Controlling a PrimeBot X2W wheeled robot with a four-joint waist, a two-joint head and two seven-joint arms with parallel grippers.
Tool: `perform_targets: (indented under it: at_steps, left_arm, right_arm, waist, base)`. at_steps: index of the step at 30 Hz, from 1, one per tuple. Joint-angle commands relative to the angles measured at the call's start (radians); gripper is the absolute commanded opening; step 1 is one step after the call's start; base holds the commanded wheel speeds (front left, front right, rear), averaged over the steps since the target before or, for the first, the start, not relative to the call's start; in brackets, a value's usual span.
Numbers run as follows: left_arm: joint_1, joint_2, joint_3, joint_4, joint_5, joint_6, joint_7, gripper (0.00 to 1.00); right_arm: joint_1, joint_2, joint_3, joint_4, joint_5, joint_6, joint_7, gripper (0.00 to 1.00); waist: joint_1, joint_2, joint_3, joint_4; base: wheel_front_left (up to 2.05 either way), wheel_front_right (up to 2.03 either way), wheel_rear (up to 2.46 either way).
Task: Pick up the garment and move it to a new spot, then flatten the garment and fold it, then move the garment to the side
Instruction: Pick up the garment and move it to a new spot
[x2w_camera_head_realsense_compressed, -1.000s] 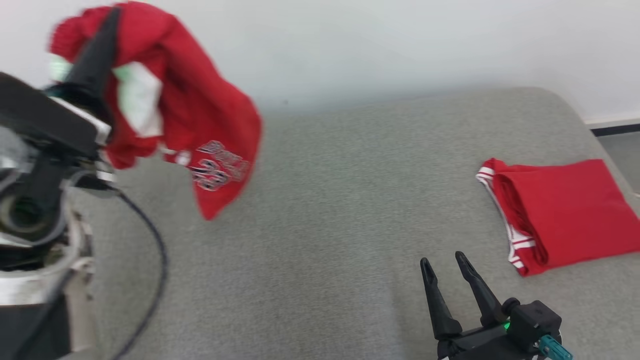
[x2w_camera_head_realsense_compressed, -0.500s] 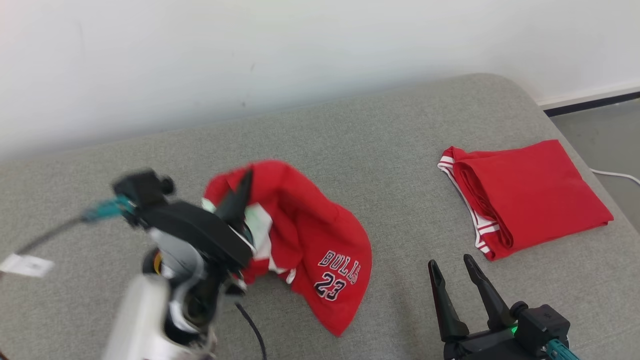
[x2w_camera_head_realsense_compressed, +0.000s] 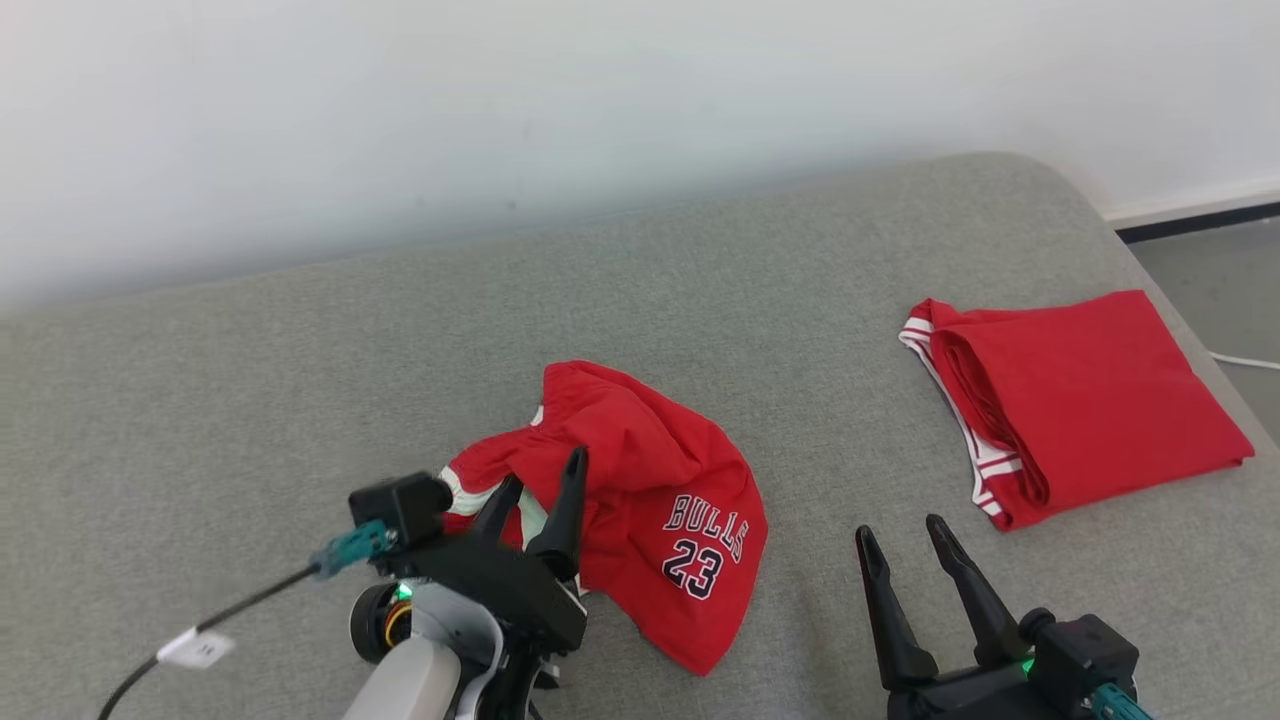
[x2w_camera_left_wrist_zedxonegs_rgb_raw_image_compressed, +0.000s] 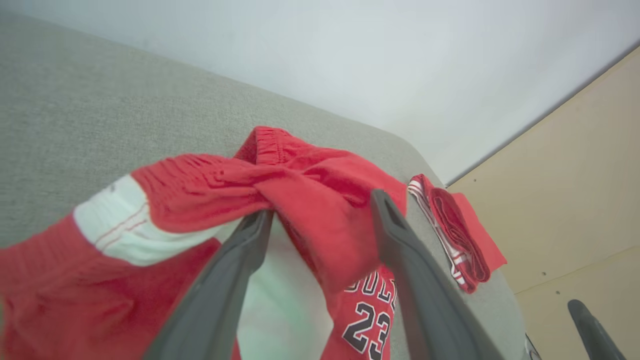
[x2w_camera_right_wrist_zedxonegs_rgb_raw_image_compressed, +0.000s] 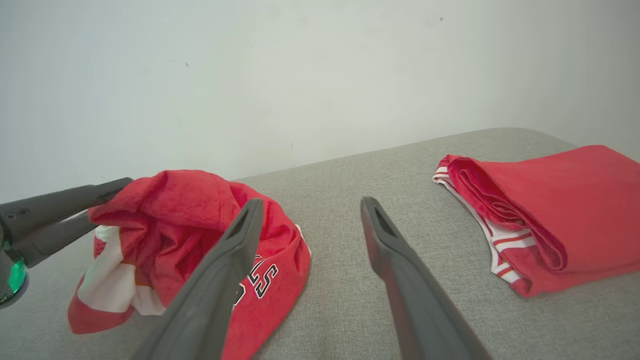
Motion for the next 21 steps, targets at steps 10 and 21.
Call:
perform_targets:
  at_steps: [10,21]
  left_arm:
    - [0.176,0.066,0.021,-0.146,0.084,-0.008,-0.23,1.0]
    - [0.452,0.104,0.251,-0.363,0.418,0.002,-0.262,1.0]
  right_arm:
    - [0.069,-0.022,-0.071,-0.019,0.0,-0.003,0.002,1.0]
    - [0.16,-0.035,-0.191,-0.073,-0.024,-0.003,0.015,1.0]
  waist:
    - [-0.0001,0.0,-0.055,0.078]
    - [-0.0001,0.0,-0.103,0.182]
  base:
    - [0.0,0.0,0.0]
    - [0.0,0.0,0.0]
